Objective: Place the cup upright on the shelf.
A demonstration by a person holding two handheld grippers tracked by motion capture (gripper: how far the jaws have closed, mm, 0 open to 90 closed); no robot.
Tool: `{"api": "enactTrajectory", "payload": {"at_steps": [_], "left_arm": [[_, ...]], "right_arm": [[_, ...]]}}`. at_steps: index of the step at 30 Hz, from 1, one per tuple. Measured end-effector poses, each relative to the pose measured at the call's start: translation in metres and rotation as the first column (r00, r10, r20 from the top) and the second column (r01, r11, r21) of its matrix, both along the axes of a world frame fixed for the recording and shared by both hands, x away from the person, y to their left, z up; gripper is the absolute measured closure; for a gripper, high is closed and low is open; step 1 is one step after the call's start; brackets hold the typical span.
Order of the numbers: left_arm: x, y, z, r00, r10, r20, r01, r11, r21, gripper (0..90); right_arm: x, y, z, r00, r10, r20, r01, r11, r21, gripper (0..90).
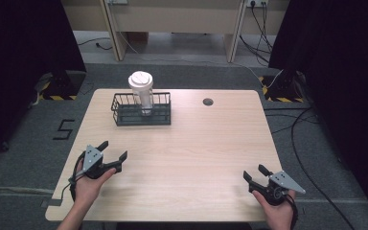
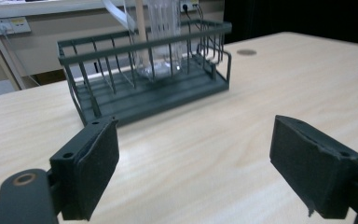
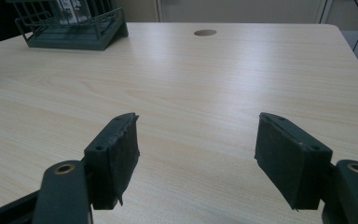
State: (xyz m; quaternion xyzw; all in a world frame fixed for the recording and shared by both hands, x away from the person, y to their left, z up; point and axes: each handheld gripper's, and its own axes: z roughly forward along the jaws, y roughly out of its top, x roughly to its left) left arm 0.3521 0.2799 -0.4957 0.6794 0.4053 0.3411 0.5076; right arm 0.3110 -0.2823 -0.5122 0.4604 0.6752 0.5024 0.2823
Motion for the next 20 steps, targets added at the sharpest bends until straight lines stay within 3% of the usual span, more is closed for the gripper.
{"api": "enactTrajectory", "payload": {"at_steps": [8, 20], "left_arm": [[-0.008, 0.001, -0.012, 0.9999, 0.007, -0.009, -0.007, 0.9993, -0.036, 15.4], [-0.011, -0.002, -0.017, 0.9996, -0.007, -0.027, 0.005, 0.9989, -0.046, 15.8]], "right_arm": [[0.000, 0.000, 0.000, 1.0000, 0.002, 0.000, -0.002, 1.000, -0.005, 30.6], [0.000, 0.002, 0.000, 0.9999, 0.014, -0.001, -0.014, 1.000, -0.018, 30.7]]}}
